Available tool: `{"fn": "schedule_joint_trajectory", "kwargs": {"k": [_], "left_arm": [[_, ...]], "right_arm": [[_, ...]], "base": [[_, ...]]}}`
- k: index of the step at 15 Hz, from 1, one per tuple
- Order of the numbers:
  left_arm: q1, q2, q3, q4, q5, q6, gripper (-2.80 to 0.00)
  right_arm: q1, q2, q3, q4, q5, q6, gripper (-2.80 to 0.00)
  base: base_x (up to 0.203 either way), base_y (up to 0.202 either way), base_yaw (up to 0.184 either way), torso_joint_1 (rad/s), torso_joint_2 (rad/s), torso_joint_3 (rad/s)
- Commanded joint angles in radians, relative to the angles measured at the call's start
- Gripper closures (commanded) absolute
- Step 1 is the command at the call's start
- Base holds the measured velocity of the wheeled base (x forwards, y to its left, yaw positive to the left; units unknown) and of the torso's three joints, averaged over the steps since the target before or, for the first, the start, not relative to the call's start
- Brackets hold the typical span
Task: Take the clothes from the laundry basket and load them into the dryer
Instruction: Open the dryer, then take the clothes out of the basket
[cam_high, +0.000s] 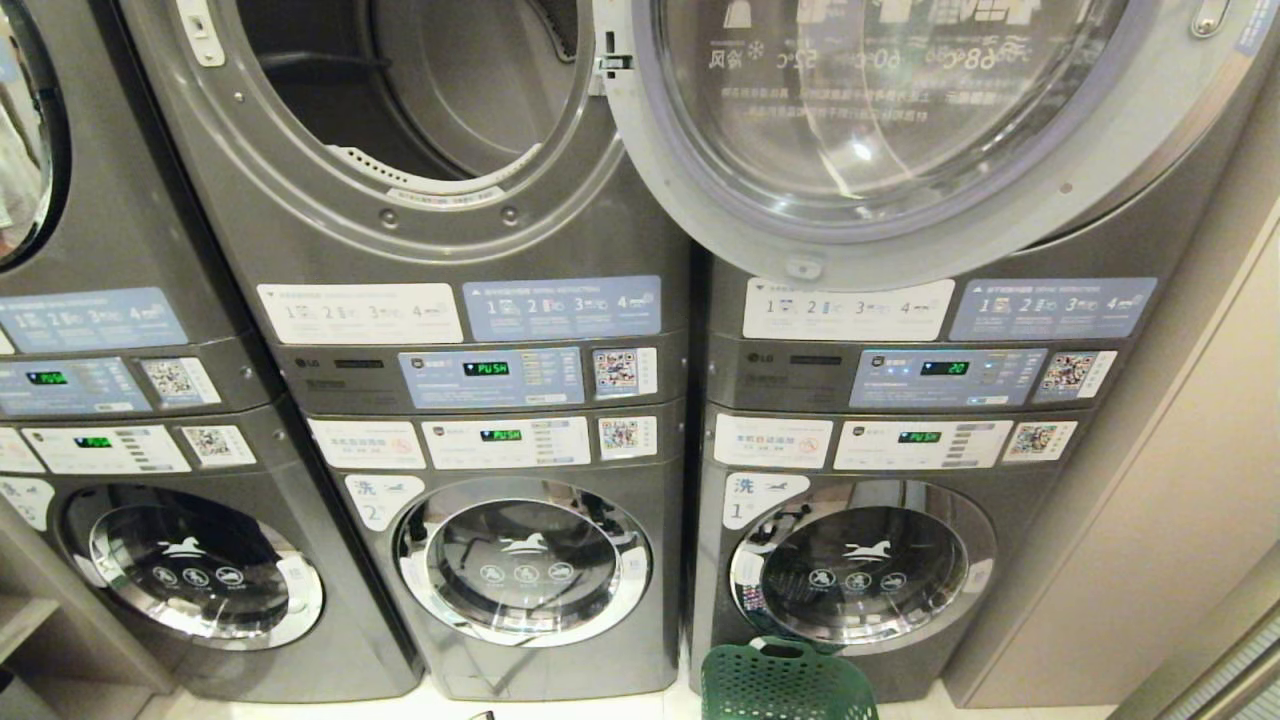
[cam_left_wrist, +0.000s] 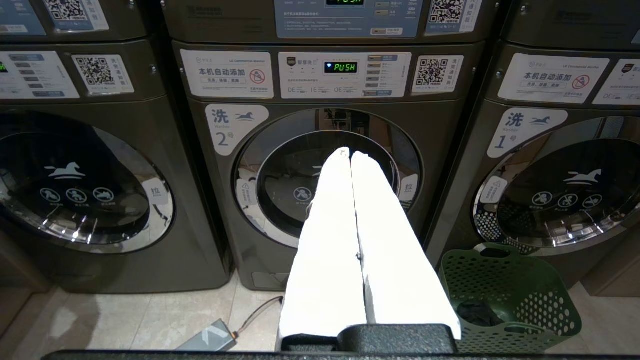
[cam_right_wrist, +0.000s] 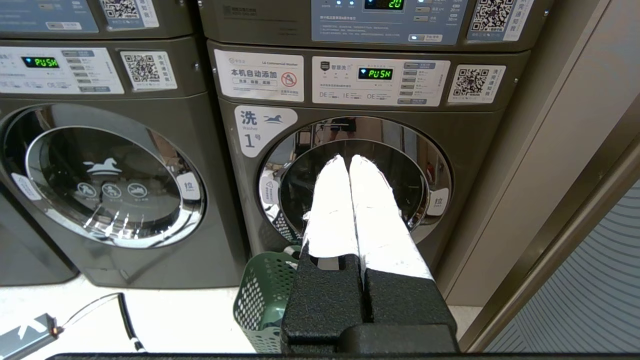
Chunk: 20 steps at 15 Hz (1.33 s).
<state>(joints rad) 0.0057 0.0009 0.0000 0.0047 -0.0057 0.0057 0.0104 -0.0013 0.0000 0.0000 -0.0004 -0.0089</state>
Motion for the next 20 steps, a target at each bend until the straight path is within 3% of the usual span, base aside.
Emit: {"fn": "schedule_joint_trajectory", "kwargs": {"k": [1,20], "left_arm": [[0.000,-0.002,0.000,0.000,0.000,0.000,0.00],[0.000,-0.002,0.000,0.000,0.000,0.000,0.00]], "right_arm": [[0.000,0.001,0.000,0.000,0.000,0.000,0.00],[0.000,0.001,-0.001,0.000,-0.001,0.004,0.00]], "base": [[0.000,0.000,0.000,0.000,0.00,0.000],[0.000,0.000,0.000,-0.039,0.08,0.047]]}}
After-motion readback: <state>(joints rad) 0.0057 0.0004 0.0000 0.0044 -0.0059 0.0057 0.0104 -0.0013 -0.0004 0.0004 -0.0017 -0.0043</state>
